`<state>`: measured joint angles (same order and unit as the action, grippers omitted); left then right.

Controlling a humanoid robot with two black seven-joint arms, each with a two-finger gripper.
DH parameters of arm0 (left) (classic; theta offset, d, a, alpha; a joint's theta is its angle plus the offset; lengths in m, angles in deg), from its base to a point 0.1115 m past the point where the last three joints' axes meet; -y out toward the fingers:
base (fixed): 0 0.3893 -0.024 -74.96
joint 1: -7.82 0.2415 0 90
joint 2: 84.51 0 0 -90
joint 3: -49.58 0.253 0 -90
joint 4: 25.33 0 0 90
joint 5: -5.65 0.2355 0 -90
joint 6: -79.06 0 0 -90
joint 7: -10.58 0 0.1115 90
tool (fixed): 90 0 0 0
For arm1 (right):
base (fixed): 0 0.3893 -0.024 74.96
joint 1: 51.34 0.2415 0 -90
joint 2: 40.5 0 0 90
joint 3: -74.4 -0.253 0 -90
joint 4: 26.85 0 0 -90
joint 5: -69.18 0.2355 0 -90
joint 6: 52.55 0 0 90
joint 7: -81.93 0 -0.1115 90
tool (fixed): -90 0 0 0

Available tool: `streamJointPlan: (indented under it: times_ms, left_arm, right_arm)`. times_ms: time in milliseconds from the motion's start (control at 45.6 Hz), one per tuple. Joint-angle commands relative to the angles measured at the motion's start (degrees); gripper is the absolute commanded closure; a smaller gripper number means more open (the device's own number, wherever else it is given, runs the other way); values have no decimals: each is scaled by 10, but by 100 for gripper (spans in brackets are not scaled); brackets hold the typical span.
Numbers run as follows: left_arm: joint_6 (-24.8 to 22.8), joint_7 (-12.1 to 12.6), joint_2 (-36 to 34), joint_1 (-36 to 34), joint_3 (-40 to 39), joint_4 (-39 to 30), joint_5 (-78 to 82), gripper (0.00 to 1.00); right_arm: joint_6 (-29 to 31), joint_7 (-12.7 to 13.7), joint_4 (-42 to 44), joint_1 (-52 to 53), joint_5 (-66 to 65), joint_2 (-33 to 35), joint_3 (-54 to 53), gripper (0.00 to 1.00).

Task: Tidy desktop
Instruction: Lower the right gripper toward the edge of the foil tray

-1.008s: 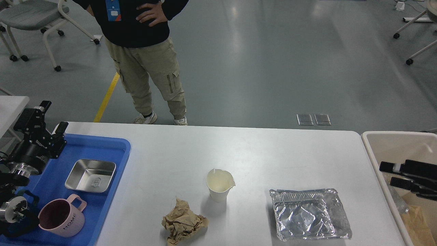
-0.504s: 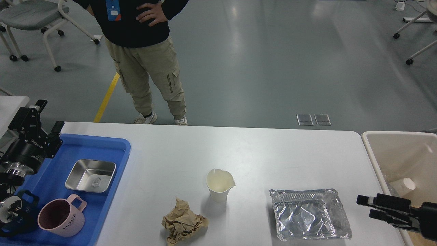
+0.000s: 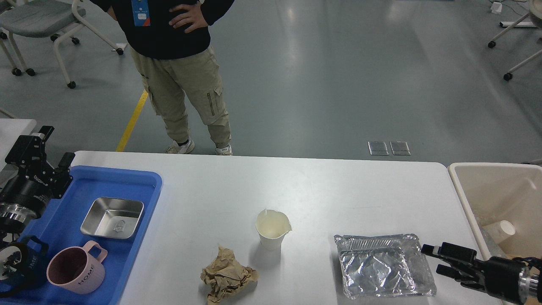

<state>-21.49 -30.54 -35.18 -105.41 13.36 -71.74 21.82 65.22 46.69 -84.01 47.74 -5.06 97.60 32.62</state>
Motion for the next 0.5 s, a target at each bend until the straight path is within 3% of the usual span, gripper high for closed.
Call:
streamJointPlan:
  times_ms: [0,482]
  left_arm:
    - [0,0,0,0,1,0,-1,4]
    - [0,-2,-3,2,-1,-1,-1,4]
  right_arm:
    - [0,0,15,5,0,-19,0,0]
    - [-3,-3,20,11,-2,-23,3,0]
